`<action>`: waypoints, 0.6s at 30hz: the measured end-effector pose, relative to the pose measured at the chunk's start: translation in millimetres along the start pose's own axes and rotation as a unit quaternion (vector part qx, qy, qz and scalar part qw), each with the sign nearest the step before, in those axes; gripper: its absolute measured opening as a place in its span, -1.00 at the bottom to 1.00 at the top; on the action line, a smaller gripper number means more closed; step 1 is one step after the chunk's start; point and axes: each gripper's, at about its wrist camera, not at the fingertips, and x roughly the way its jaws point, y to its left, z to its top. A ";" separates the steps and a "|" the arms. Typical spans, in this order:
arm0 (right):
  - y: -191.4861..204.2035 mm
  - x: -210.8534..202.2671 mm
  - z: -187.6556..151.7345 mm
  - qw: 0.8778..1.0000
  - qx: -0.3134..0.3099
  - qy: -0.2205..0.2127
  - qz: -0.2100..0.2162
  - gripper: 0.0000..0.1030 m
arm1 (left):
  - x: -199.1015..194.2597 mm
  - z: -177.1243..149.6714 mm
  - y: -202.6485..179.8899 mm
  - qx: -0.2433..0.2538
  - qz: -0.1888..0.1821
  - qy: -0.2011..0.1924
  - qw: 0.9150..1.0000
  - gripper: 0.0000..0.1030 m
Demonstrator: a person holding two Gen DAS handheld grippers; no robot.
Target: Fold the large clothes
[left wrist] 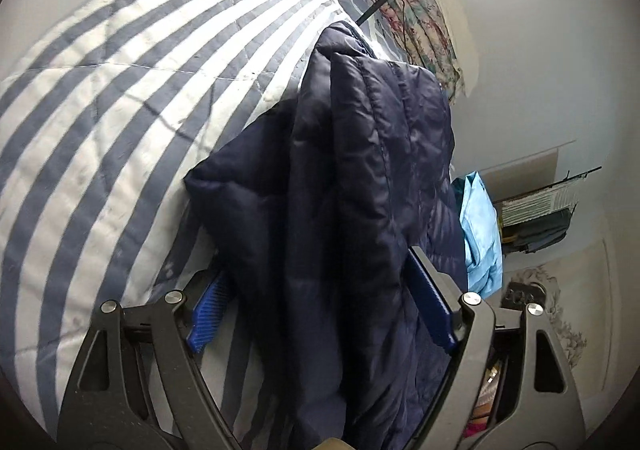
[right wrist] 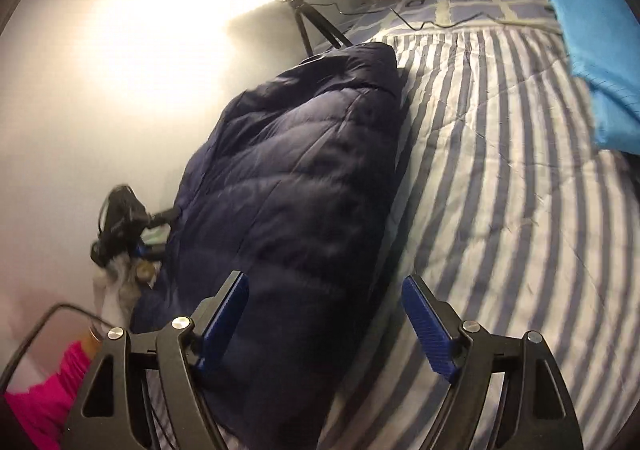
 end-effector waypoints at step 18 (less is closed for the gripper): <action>4.9 64.9 37.7 1.000 0.014 0.005 0.000 -0.09 | 29.0 9.8 -52.2 0.113 0.090 -0.012 0.989 -0.57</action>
